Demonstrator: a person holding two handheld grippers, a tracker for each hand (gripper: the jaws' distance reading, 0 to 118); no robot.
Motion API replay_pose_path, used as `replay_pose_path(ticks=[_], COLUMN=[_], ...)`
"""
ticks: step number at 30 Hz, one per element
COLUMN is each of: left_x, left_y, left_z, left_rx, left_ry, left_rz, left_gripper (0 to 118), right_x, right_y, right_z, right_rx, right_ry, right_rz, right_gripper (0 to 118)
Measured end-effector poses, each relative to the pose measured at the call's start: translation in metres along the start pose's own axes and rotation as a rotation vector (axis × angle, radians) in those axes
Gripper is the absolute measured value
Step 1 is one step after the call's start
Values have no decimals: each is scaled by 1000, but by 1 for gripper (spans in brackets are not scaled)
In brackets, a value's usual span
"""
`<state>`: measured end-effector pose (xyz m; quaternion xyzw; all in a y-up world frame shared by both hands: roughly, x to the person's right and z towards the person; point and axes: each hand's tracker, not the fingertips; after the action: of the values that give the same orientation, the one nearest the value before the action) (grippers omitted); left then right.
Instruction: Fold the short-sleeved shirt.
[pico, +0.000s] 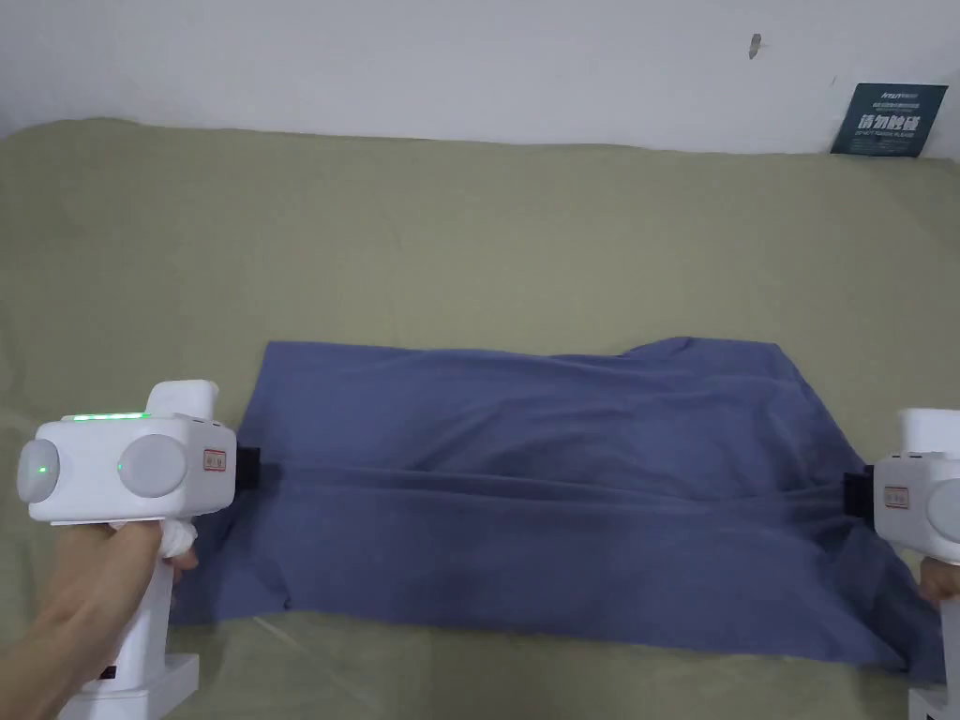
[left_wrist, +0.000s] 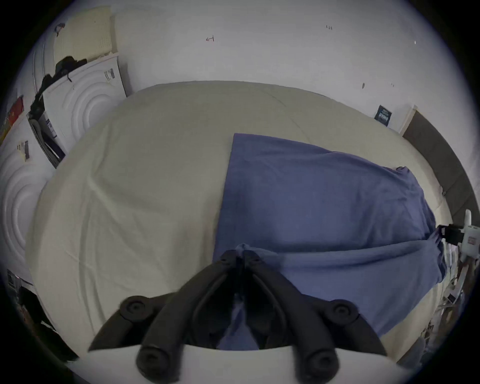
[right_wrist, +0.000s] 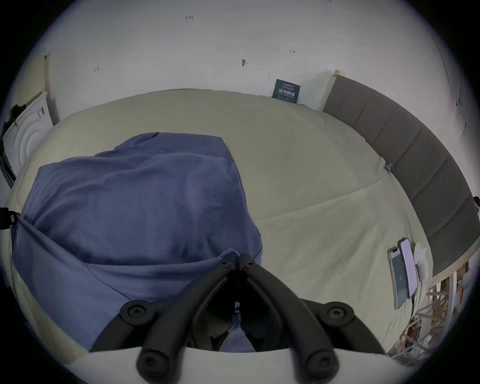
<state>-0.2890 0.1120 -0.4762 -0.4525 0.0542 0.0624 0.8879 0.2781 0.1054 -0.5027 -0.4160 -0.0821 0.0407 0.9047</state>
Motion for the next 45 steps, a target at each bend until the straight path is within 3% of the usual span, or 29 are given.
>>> replay_pose_path(ticks=[1, 2, 3, 5, 7, 9, 10, 12, 17, 18, 19, 20, 26, 27, 28, 29, 30, 31, 32, 33, 34, 35, 39, 41, 42, 43, 44, 45], left_x=[-2, -2, -3, -4, -10, -14, -14, -15, -15, -14, -14, -13, -3, 0, 2, 4, 8, 13, 15, 14, 8, 10, 14, 17, 12, 13, 15, 16], left_y=[-1, -1, -3, -9, -18, -34, -41, -57, -79, -82, -81, -81, -82, -83, -85, -88, -86, -86, -85, -85, -79, -77, -76, -76, -75, -75, -76, -76], left_z=[3, 8, 12, 36, 47, 62, 66, 74, 72, 71, 68, 63, 35, 31, 31, 32, 37, 41, 42, 44, 45, 45, 45, 45, 45, 46, 46, 48], left_rx=[6, 9, 13, 61, 58, 49, 39, 33, -27, -30, -42, -57, -49, -61, -72, -77, -72, -57, -69, -71, -64, -83, -75, -78, -76, -74, -73, -70], left_ry=[4, 8, 15, 26, 33, 30, 28, 5, -24, -14, 1, -4, 100, 111, 106, 92, 63, 96, 89, 13, -28, 20, 19, 16, 16, 17, 20, 22], left_rz=[-3, -9, -16, -22, -16, -11, -13, 0, -6, -7, 3, 2, -36, -47, -48, -48, -43, -61, -95, -78, -6, -18, -46, -42, -42, -43, -46, -53], left_gripper=[94, 118, 117, 109, 89, 9, 0, 0, 2, 21, 64, 118, 111, 105, 88, 62, 59, 47, 10, 9, 9, 9, 9, 9, 9, 9, 9, 9], right_x=[5, 11, 15, 26, 32, 37, 34, 30, 28, 29, 29, 29, 31, 33, 33, 33, 32, 31, 30, 30, 29, 28, 24, 23, 23, 27, 24, 23], right_y=[-2, -4, -8, -19, -31, -51, -58, -74, -99, -102, -105, -107, -113, -113, -113, -112, -111, -110, -108, -105, -102, -101, -93, -92, -92, -89, -91, -93], right_z=[6, 14, 21, 46, 63, 81, 89, 102, 114, 114, 112, 113, 97, 93, 93, 93, 92, 90, 89, 86, 81, 75, 55, 42, 38, 38, 41, 45], right_rx=[10, 4, 12, 49, 43, 46, 52, 71, 24, 17, 7, 4, -17, -22, -22, -22, -19, -12, -1, -4, -22, -35, -40, -96, -101, -96, -91, -60], right_ry=[-7, 6, 14, 49, 65, 95, 93, 58, 98, 97, 103, 101, 86, 85, 85, 85, 85, 80, 76, 78, 80, 78, 71, 81, 90, 85, 72, 65], right_rz=[-20, -44, -62, -97, -100, -81, -70, -60, -26, -27, -30, -33, -32, -32, -32, -30, -23, -17, -14, -12, -11, -12, -12, -7, -13, -17, -16, -35], right_gripper=[87, 113, 115, 103, 89, 19, 1, 0, 0, 0, 0, 0, 0, 0, 1, 1, 8, 28, 76, 111, 116, 107, 100, 66, 54, 54, 3, 4])
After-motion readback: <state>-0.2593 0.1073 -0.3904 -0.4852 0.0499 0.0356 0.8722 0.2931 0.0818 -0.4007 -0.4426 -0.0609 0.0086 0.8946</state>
